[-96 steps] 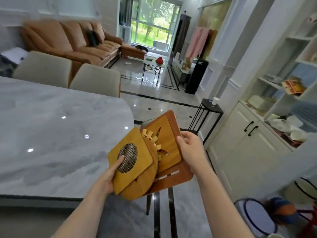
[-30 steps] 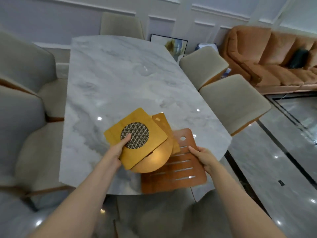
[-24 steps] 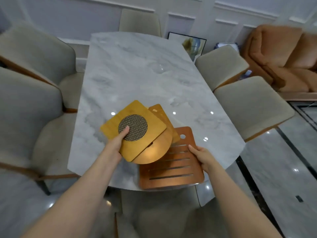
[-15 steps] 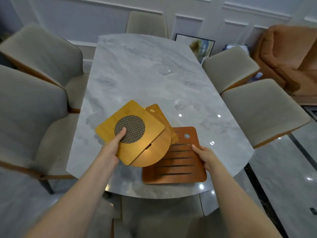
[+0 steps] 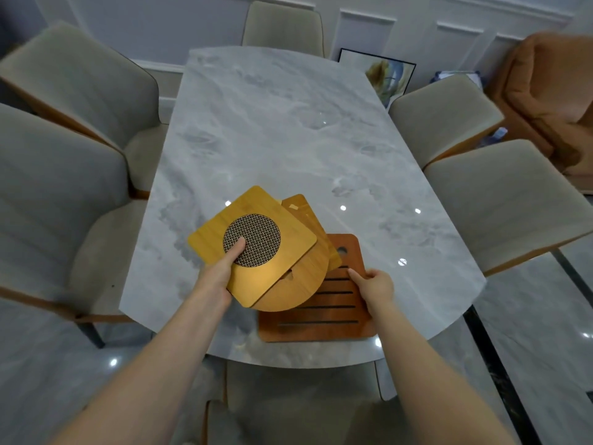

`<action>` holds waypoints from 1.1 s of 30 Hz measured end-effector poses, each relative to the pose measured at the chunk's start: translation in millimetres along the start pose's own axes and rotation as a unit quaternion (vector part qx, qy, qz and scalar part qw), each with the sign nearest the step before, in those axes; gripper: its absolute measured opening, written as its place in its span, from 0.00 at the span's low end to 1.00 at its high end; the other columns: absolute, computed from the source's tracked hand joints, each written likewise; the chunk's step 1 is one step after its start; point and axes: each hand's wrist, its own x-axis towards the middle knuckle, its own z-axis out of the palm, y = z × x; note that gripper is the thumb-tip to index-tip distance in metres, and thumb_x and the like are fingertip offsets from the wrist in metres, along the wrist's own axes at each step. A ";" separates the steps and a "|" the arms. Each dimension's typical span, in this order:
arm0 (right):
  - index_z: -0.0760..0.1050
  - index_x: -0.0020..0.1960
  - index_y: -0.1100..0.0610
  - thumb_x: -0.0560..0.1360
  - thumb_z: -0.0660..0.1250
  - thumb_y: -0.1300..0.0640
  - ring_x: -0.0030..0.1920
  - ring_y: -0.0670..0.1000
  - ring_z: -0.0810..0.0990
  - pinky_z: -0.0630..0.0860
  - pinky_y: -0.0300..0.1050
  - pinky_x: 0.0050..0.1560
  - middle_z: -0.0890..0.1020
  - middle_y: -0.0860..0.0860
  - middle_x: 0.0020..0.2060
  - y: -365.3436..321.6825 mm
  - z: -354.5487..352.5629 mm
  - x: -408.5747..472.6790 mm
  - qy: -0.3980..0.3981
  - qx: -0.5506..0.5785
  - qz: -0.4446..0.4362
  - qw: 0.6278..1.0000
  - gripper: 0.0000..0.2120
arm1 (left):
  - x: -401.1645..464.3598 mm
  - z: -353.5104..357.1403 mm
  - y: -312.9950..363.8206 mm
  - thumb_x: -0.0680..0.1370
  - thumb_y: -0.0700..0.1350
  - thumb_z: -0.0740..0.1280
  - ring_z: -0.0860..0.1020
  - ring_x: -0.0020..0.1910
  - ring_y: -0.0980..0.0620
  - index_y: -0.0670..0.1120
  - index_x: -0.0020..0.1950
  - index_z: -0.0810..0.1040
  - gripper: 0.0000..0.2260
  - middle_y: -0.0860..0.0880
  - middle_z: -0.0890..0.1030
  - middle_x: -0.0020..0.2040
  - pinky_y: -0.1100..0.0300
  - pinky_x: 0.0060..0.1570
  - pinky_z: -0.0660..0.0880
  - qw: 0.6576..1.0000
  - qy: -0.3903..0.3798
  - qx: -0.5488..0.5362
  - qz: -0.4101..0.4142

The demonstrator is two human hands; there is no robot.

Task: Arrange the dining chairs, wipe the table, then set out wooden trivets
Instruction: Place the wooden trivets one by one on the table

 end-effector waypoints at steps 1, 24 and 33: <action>0.76 0.45 0.59 0.70 0.75 0.49 0.43 0.55 0.79 0.75 0.46 0.44 0.80 0.52 0.40 0.1 0.4 -0.7 0.011 -0.003 -0.003 1.000 0.15 | -0.1 0.1 -0.6 0.71 0.48 0.74 0.81 0.50 0.46 0.45 0.63 0.77 0.22 0.44 0.81 0.57 0.55 0.39 0.76 1.000 0.003 0.000 -0.003; 0.37 0.78 0.52 0.76 0.53 0.33 0.77 0.53 0.36 0.33 0.49 0.73 0.40 0.50 0.78 29.5 28.7 -45.2 -0.106 -0.327 -0.250 0.905 0.42 | -5.0 7.3 -15.5 0.70 0.48 0.74 0.80 0.50 0.47 0.46 0.62 0.77 0.21 0.45 0.81 0.56 0.52 0.47 0.76 1.000 0.003 0.013 -0.012; 0.40 0.79 0.52 0.77 0.56 0.37 0.77 0.54 0.37 0.36 0.51 0.76 0.43 0.51 0.78 29.8 21.5 -42.6 -0.130 -0.336 -0.266 0.894 0.40 | -16.4 9.9 -23.7 0.70 0.48 0.74 0.80 0.50 0.47 0.44 0.62 0.77 0.23 0.44 0.81 0.56 0.54 0.42 0.77 1.000 -0.007 0.016 -0.009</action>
